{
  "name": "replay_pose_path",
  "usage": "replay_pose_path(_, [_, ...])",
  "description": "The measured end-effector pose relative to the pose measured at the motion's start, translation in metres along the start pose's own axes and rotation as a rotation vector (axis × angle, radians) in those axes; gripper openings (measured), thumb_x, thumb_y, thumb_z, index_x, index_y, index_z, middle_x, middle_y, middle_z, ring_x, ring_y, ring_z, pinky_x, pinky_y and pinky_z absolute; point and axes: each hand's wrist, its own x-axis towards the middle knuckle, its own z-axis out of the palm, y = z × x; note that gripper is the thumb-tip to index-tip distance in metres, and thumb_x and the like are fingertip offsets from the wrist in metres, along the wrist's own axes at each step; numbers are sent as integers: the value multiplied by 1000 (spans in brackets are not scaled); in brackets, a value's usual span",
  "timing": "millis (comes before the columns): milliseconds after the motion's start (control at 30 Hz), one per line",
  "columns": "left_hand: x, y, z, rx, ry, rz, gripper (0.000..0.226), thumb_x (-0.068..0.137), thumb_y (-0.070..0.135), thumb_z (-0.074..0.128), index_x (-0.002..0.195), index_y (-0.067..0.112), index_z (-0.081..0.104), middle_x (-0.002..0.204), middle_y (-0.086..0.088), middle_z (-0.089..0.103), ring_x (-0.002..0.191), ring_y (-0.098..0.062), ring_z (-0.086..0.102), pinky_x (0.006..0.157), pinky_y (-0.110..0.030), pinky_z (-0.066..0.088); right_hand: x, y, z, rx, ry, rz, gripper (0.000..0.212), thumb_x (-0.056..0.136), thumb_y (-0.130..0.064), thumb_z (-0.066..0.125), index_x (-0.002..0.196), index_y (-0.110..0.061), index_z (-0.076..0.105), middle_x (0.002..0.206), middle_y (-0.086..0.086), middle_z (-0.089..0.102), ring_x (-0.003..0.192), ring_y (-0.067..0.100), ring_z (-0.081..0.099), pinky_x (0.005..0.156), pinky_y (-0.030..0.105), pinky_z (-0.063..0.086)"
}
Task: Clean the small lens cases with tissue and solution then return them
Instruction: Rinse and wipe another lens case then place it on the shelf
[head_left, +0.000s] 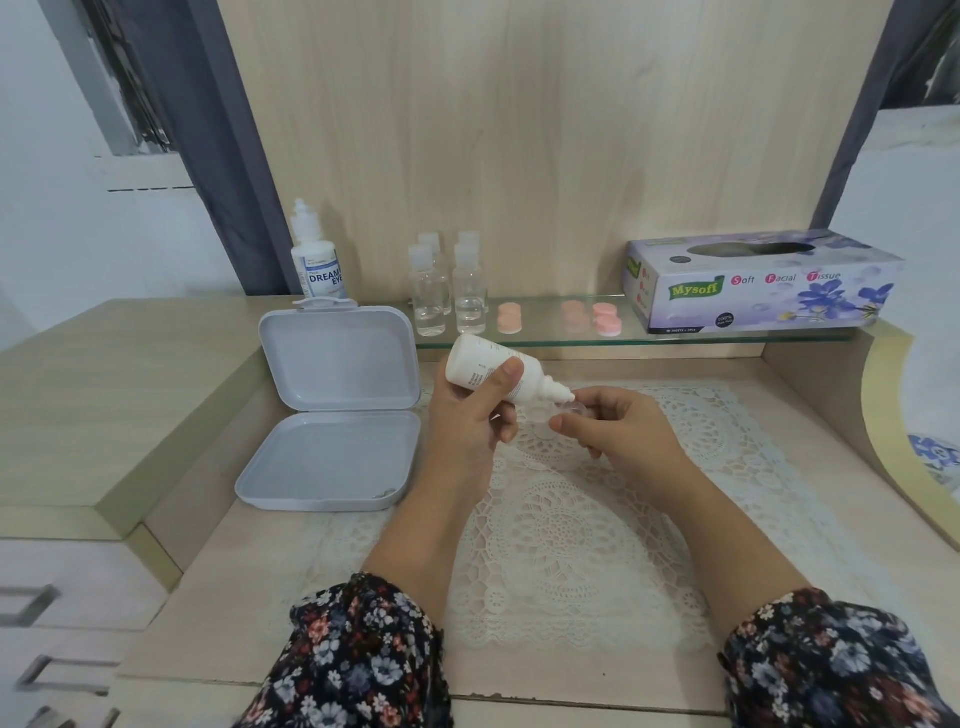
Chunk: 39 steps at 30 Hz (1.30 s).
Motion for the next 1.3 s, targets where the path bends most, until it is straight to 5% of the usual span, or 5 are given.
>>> replay_pose_path(1300, [0,0,-1,1,-6,-10,45,69,26,79,103,12,53,75,-7,60,50,-13,46,40,-23,36,1,-1,0,11,4,0,17,76,-12,79,90,-17,72,54,-12,58,48,1,49,52,18,41])
